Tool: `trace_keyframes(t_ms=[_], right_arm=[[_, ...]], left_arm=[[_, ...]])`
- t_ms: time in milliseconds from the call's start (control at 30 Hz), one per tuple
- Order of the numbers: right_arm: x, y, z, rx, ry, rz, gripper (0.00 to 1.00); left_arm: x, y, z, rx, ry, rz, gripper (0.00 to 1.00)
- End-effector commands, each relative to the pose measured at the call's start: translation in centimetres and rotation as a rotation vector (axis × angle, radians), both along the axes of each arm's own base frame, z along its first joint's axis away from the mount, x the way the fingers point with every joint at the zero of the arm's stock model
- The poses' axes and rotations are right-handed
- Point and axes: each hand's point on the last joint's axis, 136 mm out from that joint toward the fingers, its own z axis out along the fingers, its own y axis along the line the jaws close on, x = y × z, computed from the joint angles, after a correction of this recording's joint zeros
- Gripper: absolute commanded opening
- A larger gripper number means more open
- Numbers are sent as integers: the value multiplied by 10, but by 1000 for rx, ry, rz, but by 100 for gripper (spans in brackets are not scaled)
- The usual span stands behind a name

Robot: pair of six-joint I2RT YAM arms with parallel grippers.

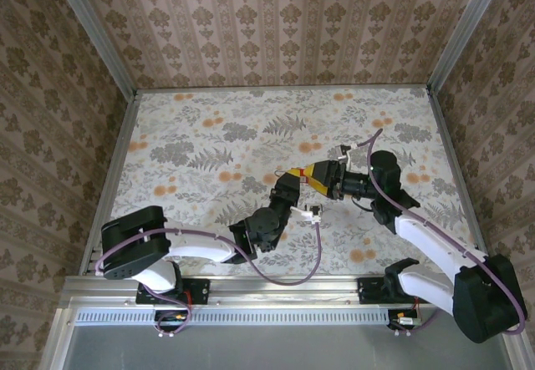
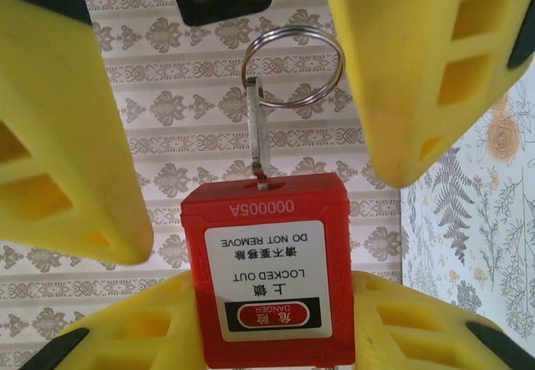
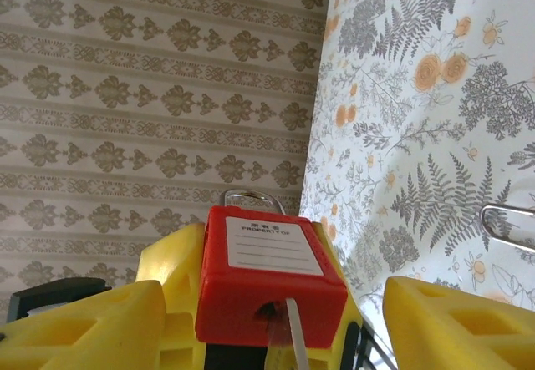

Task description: Unlock with the key

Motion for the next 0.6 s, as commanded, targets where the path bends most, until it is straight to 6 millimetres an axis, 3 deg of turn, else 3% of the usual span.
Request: trace_keyframes(t_ms=[0, 133, 367, 567], right_arm=[[0, 7, 12, 28, -41, 17, 63], [-1, 11, 14, 27, -48, 23, 58], [1, 13, 13, 25, -51, 18, 36], [0, 11, 17, 16, -71, 7, 29]], left_arm=[[-2, -6, 21, -73, -27, -9, 25], [-2, -6, 21, -74, -29, -9, 25], [-4, -4, 20, -77, -27, -11, 25], [-5, -2, 19, -79, -24, -13, 27]])
